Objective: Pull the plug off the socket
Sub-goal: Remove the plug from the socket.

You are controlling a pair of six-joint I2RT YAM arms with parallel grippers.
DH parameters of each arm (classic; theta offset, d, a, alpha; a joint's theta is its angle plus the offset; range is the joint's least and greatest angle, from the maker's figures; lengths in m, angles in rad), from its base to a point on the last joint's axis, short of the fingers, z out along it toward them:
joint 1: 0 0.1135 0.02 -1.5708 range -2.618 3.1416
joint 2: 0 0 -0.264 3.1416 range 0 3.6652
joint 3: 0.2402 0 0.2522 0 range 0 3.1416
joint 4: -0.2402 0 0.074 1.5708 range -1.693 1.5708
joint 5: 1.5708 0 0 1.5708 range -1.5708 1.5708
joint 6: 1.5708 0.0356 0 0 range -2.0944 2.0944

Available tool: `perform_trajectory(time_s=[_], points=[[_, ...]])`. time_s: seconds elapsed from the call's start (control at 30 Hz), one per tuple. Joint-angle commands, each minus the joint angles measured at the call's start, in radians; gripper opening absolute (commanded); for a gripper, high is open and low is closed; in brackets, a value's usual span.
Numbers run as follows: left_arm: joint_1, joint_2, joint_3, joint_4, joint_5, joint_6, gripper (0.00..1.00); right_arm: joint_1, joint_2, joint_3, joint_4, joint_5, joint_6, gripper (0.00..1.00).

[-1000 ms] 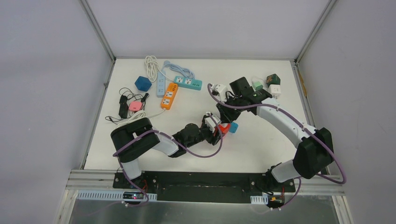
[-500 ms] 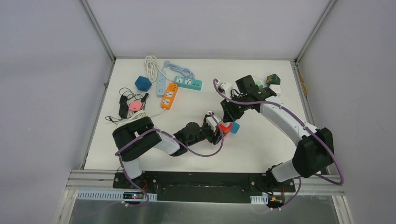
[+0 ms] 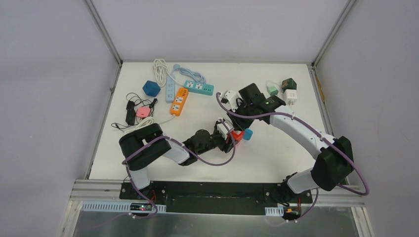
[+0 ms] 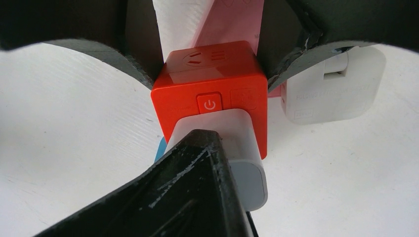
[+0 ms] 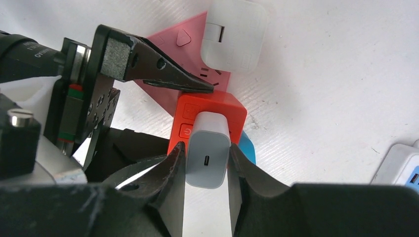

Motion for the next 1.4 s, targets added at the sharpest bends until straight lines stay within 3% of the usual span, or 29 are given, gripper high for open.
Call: perform_trajectory(time_s=[0.0,0.13,0.27,0.4,0.6,0.73,0.97,1.1,1.23,1.37], points=[[0.023,0.042,-0.009,-0.085,0.029,-0.041,0.00,0.013,-0.011,-0.007,-0.055,-0.210,-0.041,0.00],[0.031,0.056,-0.003,-0.076,0.050,-0.044,0.00,-0.115,-0.039,-0.022,-0.080,-0.274,-0.067,0.00],[0.039,0.062,-0.003,-0.063,0.064,-0.049,0.00,-0.156,-0.032,-0.016,-0.089,-0.308,-0.065,0.00],[0.039,0.056,-0.013,-0.060,0.066,-0.053,0.00,-0.141,-0.044,-0.013,-0.087,-0.391,-0.048,0.00],[0.040,0.057,-0.004,-0.078,0.066,-0.055,0.00,0.004,-0.029,0.008,-0.075,-0.376,-0.049,0.00],[0.040,0.057,-0.009,-0.082,0.058,-0.052,0.00,-0.024,-0.030,0.010,-0.087,-0.316,-0.057,0.00],[0.046,0.066,0.000,-0.082,0.083,-0.048,0.00,-0.177,-0.071,-0.010,-0.098,-0.367,-0.053,0.00],[0.050,0.068,0.002,-0.078,0.093,-0.046,0.00,-0.142,-0.048,-0.003,-0.095,-0.403,-0.047,0.00],[0.050,0.069,0.004,-0.077,0.101,-0.048,0.00,-0.046,-0.031,0.010,-0.088,-0.372,-0.041,0.00],[0.051,0.062,0.004,-0.092,0.094,-0.048,0.00,-0.034,-0.041,0.009,-0.092,-0.324,-0.050,0.00]])
